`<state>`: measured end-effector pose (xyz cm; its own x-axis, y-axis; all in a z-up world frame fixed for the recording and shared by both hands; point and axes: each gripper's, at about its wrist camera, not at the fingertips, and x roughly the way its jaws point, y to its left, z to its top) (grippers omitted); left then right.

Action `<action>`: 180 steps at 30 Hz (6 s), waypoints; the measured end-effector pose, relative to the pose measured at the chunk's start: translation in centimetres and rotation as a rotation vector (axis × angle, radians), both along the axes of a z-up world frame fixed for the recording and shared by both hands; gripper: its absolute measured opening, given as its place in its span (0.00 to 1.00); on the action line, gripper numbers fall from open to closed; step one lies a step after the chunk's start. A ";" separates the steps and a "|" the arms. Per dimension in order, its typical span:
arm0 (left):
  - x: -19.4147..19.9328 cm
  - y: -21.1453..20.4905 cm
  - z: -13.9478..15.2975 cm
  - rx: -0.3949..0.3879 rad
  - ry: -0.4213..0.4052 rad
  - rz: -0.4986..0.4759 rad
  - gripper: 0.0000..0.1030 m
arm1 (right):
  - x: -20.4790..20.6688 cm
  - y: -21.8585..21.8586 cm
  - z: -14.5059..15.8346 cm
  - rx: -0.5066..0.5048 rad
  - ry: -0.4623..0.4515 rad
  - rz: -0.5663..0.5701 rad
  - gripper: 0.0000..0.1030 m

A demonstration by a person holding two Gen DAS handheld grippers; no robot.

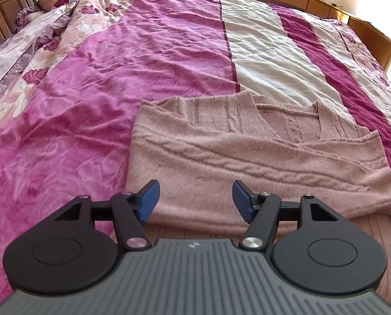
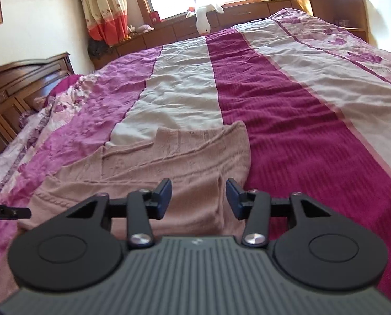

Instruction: Fold small clothes

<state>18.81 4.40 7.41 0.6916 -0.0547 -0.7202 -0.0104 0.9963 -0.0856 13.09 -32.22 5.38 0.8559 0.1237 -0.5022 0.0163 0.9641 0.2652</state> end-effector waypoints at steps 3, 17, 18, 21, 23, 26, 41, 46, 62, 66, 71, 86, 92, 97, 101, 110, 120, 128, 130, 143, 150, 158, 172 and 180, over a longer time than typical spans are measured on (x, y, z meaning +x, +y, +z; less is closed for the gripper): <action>0.8 -0.4 -0.2 -0.002 -0.023 -0.010 0.67 | 2.3 0.2 -0.9 -0.018 0.038 0.003 0.47; 3.7 -0.1 -2.5 -0.007 -0.177 0.055 0.67 | 2.8 1.6 1.8 -0.177 -0.089 0.023 0.11; 4.2 0.0 -3.0 0.002 -0.169 0.064 0.67 | 3.4 1.5 1.2 -0.182 -0.062 0.016 0.11; 5.3 0.0 -4.6 0.048 -0.146 0.080 0.67 | 4.8 1.3 -1.0 -0.199 0.021 0.006 0.11; 5.6 -0.1 -5.4 0.077 -0.157 0.063 0.69 | 5.6 1.3 -2.8 -0.218 0.074 0.003 0.12; 5.8 -0.3 -5.9 0.100 -0.167 0.053 0.71 | 5.4 1.5 -3.9 -0.217 0.065 -0.012 0.14; 1.0 -0.1 -1.7 0.133 -0.173 -0.015 0.75 | 0.2 0.8 0.2 -0.087 0.003 -0.046 0.42; -2.9 0.4 1.9 0.157 -0.201 -0.044 0.80 | -3.4 1.2 2.6 -0.019 -0.031 -0.004 0.42; -15.4 1.8 9.8 0.157 -0.140 -0.118 0.82 | -13.6 5.0 8.7 -0.047 -0.054 0.180 0.49; -18.6 1.0 8.0 0.142 -0.088 -0.156 0.83 | -15.4 6.3 7.4 -0.083 -0.016 0.226 0.49; -21.3 -0.4 4.2 0.173 -0.028 -0.206 0.83 | -17.6 8.0 4.8 -0.154 0.056 0.262 0.49; -25.0 -2.1 -1.1 0.326 0.074 -0.439 0.83 | -22.0 11.6 -0.6 -0.374 0.196 0.456 0.49; -25.6 -1.7 -2.4 0.336 0.129 -0.510 0.83 | -22.1 11.4 -1.2 -0.405 0.216 0.439 0.70; -26.3 -2.4 -3.7 0.427 0.155 -0.580 0.83 | -22.3 11.6 -1.6 -0.475 0.233 0.470 0.74; -26.2 -2.8 -4.8 0.472 0.158 -0.597 0.83 | -22.2 12.3 -2.8 -0.568 0.291 0.503 0.74; -24.0 -1.7 -5.0 0.439 0.132 -0.481 0.83 | -21.4 12.8 -4.0 -0.609 0.288 0.498 0.76; -23.3 -1.3 -5.1 0.398 0.101 -0.441 0.83 | -20.5 12.6 -3.7 -0.609 0.221 0.423 0.76; -23.6 -1.5 -5.1 0.400 0.070 -0.432 0.83 | -20.1 12.1 -3.5 -0.589 0.215 0.389 0.76; -23.6 -1.7 -5.3 0.409 0.067 -0.430 0.83 | -20.1 12.1 -3.7 -0.586 0.221 0.389 0.75; -23.7 -1.5 -4.6 0.290 0.051 -0.409 0.50 | -20.0 11.4 -3.5 -0.515 0.201 0.337 0.33; -24.1 -1.9 -2.9 0.235 -0.006 -0.382 0.10 | -20.0 11.0 -2.7 -0.469 0.153 0.302 0.15; -23.7 -2.2 -0.5 0.213 -0.081 -0.309 0.07 | -19.6 10.6 -0.8 -0.430 0.076 0.267 0.13; -21.1 -2.5 4.1 0.194 -0.256 -0.231 0.06 | -17.4 10.1 2.3 -0.396 -0.065 0.193 0.13; -16.5 -3.2 6.0 0.178 -0.329 -0.186 0.05 | -13.6 10.6 4.5 -0.402 -0.144 0.166 0.12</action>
<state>2.34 1.19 13.37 0.8765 -0.0956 -0.4719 0.1708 0.9781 0.1191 -0.50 -21.62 9.92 0.9055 0.0844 -0.4158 -0.1563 0.9775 -0.1420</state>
